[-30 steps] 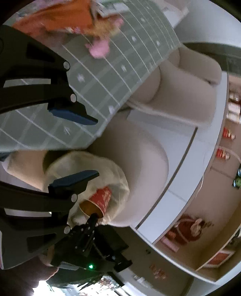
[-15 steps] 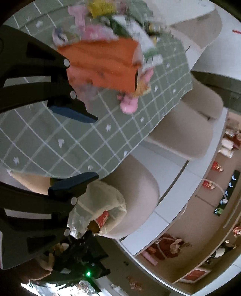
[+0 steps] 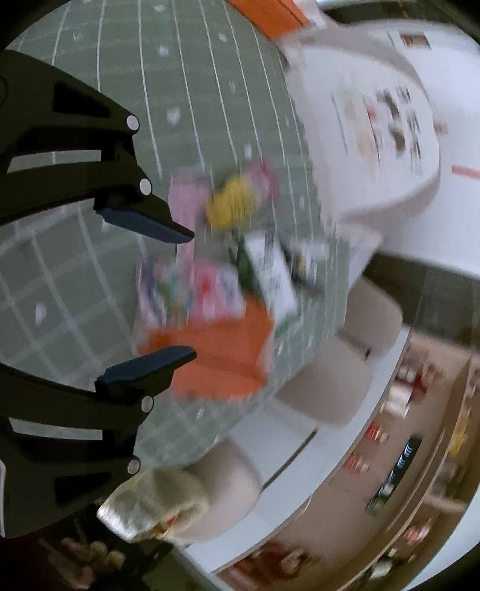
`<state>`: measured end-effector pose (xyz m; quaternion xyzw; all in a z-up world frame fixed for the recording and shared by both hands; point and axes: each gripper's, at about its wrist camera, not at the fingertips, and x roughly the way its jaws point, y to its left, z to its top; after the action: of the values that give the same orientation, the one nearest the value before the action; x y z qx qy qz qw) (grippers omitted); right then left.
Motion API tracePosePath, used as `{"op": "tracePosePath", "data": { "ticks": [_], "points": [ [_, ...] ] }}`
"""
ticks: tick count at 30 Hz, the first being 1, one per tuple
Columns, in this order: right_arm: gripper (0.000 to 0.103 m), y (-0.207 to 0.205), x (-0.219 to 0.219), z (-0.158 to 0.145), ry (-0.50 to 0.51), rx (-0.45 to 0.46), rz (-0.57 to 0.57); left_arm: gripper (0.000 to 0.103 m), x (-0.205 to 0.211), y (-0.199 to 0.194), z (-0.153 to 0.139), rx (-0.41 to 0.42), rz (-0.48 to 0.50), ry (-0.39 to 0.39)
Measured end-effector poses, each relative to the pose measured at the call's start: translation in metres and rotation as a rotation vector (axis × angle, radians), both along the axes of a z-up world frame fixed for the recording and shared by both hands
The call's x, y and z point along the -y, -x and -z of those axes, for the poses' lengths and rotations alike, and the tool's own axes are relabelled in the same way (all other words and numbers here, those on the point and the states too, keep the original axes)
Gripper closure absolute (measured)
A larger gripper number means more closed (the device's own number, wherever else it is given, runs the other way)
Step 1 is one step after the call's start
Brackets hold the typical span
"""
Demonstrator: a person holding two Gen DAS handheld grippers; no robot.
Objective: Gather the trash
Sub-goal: 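Return both tools to the table and approach the remaining wrappers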
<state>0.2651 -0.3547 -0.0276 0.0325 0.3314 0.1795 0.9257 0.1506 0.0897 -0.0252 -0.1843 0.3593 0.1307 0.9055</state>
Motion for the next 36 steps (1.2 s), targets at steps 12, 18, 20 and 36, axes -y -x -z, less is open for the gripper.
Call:
{"op": "tracePosePath", "data": {
  "ticks": [12, 18, 20, 36],
  "points": [
    [0.049, 0.001, -0.115, 0.012, 0.134, -0.021, -0.189, 0.048, -0.074, 0.012, 0.032, -0.014, -0.152, 0.069],
    [0.049, -0.004, -0.146, 0.025, 0.123, -0.082, -0.254, 0.048, -0.068, 0.011, 0.043, -0.022, -0.111, 0.091],
    [0.049, -0.005, -0.159, 0.026, 0.107, -0.087, -0.276, 0.048, -0.065, 0.011, 0.043, -0.021, -0.092, 0.098],
    [0.071, -0.037, -0.306, 0.057, 0.023, -0.274, -0.5, 0.047, -0.055, 0.016, 0.03, -0.017, -0.048, 0.074]
  ]
}}
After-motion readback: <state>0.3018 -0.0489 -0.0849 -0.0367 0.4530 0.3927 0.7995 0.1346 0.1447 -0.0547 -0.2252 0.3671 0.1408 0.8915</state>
